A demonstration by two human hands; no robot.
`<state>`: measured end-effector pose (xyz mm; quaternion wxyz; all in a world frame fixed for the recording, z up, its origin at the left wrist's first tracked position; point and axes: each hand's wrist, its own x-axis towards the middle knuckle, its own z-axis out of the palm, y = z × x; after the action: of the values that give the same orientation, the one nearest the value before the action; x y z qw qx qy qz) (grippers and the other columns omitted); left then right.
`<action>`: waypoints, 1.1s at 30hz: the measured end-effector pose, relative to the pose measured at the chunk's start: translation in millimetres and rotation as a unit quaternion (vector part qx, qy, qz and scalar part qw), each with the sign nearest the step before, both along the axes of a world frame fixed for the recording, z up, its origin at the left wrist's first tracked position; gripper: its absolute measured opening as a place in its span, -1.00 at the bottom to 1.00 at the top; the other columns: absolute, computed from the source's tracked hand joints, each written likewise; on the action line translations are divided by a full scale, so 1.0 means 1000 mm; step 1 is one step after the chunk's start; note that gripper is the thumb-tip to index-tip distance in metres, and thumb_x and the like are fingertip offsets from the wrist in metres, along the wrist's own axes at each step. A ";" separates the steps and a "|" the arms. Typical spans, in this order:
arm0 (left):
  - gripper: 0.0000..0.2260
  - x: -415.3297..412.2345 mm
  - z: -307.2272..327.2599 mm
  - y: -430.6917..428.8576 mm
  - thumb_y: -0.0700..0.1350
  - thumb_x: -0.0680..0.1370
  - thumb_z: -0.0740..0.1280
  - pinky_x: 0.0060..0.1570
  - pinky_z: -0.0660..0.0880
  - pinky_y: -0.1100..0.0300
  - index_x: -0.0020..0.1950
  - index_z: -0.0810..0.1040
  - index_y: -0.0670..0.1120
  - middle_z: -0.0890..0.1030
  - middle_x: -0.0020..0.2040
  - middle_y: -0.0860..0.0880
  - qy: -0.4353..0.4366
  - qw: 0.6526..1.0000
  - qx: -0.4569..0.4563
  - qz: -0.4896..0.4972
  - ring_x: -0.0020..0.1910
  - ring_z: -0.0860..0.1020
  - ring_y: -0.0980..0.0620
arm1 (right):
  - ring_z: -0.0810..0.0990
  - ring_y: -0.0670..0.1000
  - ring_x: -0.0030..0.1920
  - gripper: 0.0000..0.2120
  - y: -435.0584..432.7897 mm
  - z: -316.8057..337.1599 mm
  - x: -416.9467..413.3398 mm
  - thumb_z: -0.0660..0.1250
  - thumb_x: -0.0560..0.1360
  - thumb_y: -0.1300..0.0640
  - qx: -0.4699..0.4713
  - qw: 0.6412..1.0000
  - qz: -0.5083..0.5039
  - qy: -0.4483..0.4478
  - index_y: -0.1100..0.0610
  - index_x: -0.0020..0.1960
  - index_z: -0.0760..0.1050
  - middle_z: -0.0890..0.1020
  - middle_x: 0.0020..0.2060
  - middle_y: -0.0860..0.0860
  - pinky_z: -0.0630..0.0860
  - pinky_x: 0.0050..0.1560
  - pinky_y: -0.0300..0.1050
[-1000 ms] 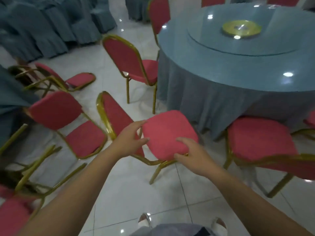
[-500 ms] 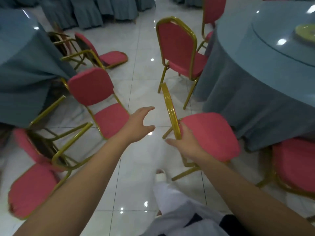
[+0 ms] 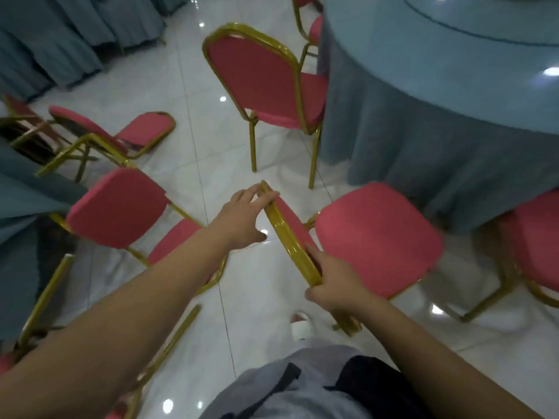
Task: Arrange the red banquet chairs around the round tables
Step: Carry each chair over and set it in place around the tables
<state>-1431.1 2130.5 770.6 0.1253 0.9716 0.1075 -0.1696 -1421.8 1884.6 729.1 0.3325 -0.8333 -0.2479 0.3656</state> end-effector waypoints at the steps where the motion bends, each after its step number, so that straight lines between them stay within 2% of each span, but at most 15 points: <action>1: -0.17 0.013 -0.003 0.001 0.01 0.39 0.53 0.41 0.25 -0.12 0.54 0.13 0.21 0.03 0.59 -0.01 -0.006 1.000 0.004 -0.020 0.54 0.05 -0.14 | 0.51 -0.07 -0.12 -0.12 -0.003 0.001 0.009 0.43 0.33 0.09 -0.005 1.000 0.012 0.007 -0.16 0.55 0.11 0.39 -0.15 -0.22 0.51 -0.15 -0.15; 4: -0.43 0.047 -0.011 -0.007 0.10 0.41 0.50 0.41 0.22 -0.11 0.36 0.39 0.11 0.26 0.51 -0.02 -0.063 0.995 0.010 -0.071 0.51 0.15 -0.15 | 0.50 -0.08 -0.10 -0.10 -0.023 0.009 0.040 0.48 0.33 0.13 -0.030 0.998 0.011 0.052 -0.20 0.54 0.13 0.41 -0.12 -0.21 0.46 -0.15 -0.21; 7: -0.61 0.078 -0.019 -0.026 0.19 0.43 0.44 0.31 0.28 -0.04 0.19 0.48 0.11 0.46 0.27 0.09 -0.109 0.985 -0.006 -0.133 0.35 0.34 -0.04 | 0.49 -0.05 0.10 -0.15 -0.060 0.019 0.071 0.46 0.36 0.19 -0.055 0.995 0.000 0.084 -0.26 0.51 0.17 0.48 0.11 -0.14 0.42 0.01 -0.17; 9: -0.57 0.096 -0.025 -0.043 0.23 0.42 0.43 0.28 0.34 -0.02 0.20 0.48 0.11 0.48 0.22 0.09 -0.111 0.979 -0.042 -0.165 0.29 0.37 -0.04 | 0.50 -0.16 0.02 -0.25 -0.092 0.027 0.085 0.42 0.38 0.24 -0.056 0.997 -0.031 0.034 -0.29 0.42 0.29 0.52 0.02 -0.24 0.40 -0.04 -0.30; 11: -0.48 0.107 -0.031 -0.066 0.26 0.41 0.41 0.32 0.32 -0.04 0.31 0.43 0.12 0.45 0.27 0.05 -0.121 0.974 -0.068 -0.179 0.32 0.33 -0.06 | 0.53 -0.24 -0.09 -0.47 -0.122 0.032 0.086 0.38 0.38 0.23 -0.056 0.991 -0.110 -0.042 -0.30 0.19 0.45 0.57 -0.16 -0.31 0.42 -0.16 -0.40; 13: -0.39 0.110 -0.040 -0.089 0.30 0.43 0.36 0.36 0.28 -0.07 0.41 0.35 0.11 0.40 0.32 0.02 -0.139 0.971 -0.061 -0.186 0.35 0.28 -0.08 | 0.58 -0.13 -0.08 -0.67 -0.142 0.028 0.073 0.36 0.40 0.20 -0.062 0.963 -0.237 -0.109 -0.20 0.02 0.53 0.60 -0.18 -0.21 0.51 -0.07 -0.24; 14: -0.35 0.111 -0.044 -0.099 0.32 0.43 0.34 0.37 0.26 -0.07 0.44 0.31 0.09 0.38 0.35 0.00 -0.144 0.969 -0.054 -0.194 0.37 0.27 -0.10 | 0.57 -0.02 0.01 -0.70 -0.148 0.022 0.062 0.35 0.43 0.19 -0.079 0.938 -0.302 -0.148 -0.14 0.08 0.55 0.61 -0.07 -0.16 0.52 0.04 -0.07; 15: -0.33 0.111 -0.047 -0.107 0.33 0.44 0.32 0.39 0.23 -0.09 0.47 0.27 0.09 0.34 0.38 -0.02 -0.141 0.969 -0.051 -0.197 0.39 0.24 -0.12 | 0.53 0.07 0.16 -0.65 -0.150 0.014 0.052 0.35 0.46 0.13 -0.113 0.915 -0.335 -0.192 -0.09 0.22 0.50 0.58 0.10 -0.08 0.47 0.18 0.05; 17: -0.31 0.114 -0.053 -0.112 0.32 0.46 0.30 0.43 0.15 -0.12 0.50 0.18 0.09 0.27 0.42 -0.05 -0.133 0.971 -0.055 -0.191 0.43 0.17 -0.15 | 0.21 0.16 0.48 -0.33 -0.142 0.001 0.034 0.34 0.48 -0.17 -0.196 0.898 -0.336 -0.207 -0.06 0.50 0.19 0.32 0.42 -0.01 0.19 0.43 0.17; 19: -0.32 0.120 -0.059 -0.107 0.27 0.49 0.30 0.43 0.12 -0.14 0.52 0.13 0.11 0.25 0.43 -0.07 -0.133 0.968 -0.066 -0.202 0.44 0.14 -0.15 | -0.08 0.16 0.56 -0.09 -0.129 -0.005 0.032 0.22 0.39 -0.46 -0.217 0.894 -0.348 -0.180 -0.08 0.55 -0.06 0.10 0.53 0.01 -0.05 0.50 0.19; 21: -0.37 0.134 -0.060 -0.100 0.21 0.53 0.28 0.43 0.11 -0.16 0.52 0.07 0.17 0.24 0.45 -0.08 -0.122 0.964 -0.085 -0.220 0.46 0.13 -0.19 | -0.18 0.18 0.56 -0.04 -0.122 -0.008 0.047 0.08 0.31 -0.58 -0.211 0.883 -0.382 -0.174 -0.13 0.53 -0.12 0.05 0.55 0.04 -0.14 0.49 0.23; 23: -0.37 0.155 -0.057 -0.095 0.18 0.55 0.27 0.43 0.12 -0.17 0.53 0.03 0.21 0.24 0.47 -0.08 -0.117 0.961 -0.093 -0.231 0.47 0.13 -0.20 | -0.19 0.20 0.56 -0.08 -0.118 -0.008 0.066 0.08 0.30 -0.57 -0.188 0.884 -0.394 -0.169 -0.19 0.51 -0.13 0.06 0.55 0.05 -0.15 0.48 0.27; 25: -0.32 0.179 -0.053 -0.094 0.14 0.53 0.32 0.44 0.12 -0.18 0.54 0.00 0.22 0.22 0.48 -0.09 -0.111 0.962 -0.084 -0.234 0.49 0.11 -0.19 | -0.20 0.21 0.55 -0.12 -0.117 -0.008 0.088 0.20 0.37 -0.47 -0.180 0.889 -0.390 -0.159 -0.22 0.51 -0.14 0.04 0.55 0.05 -0.14 0.48 0.30; 29: -0.22 0.223 -0.044 -0.102 0.11 0.51 0.36 0.50 -0.02 -0.20 0.52 -0.13 0.28 0.04 0.58 -0.06 -0.052 0.971 -0.053 -0.228 0.56 -0.10 -0.21 | -0.21 0.19 0.56 -0.12 -0.125 -0.002 0.133 0.33 0.41 -0.29 -0.193 0.888 -0.390 -0.149 -0.18 0.55 -0.10 0.04 0.56 0.04 -0.11 0.50 0.30; 33: -0.15 0.247 -0.034 -0.112 0.11 0.46 0.41 0.51 -0.06 -0.19 0.51 -0.15 0.29 -0.06 0.60 -0.04 0.005 0.972 -0.051 -0.228 0.57 -0.16 -0.20 | -0.19 0.22 0.56 -0.10 -0.128 0.008 0.154 0.35 0.42 -0.24 -0.233 0.886 -0.383 -0.121 -0.08 0.57 -0.08 0.04 0.56 0.08 -0.05 0.50 0.31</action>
<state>-1184.5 2018.0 736.3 0.1319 0.9619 -0.1254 -0.2041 -1268.1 1757.0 736.8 0.2107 -0.9545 0.1449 0.1534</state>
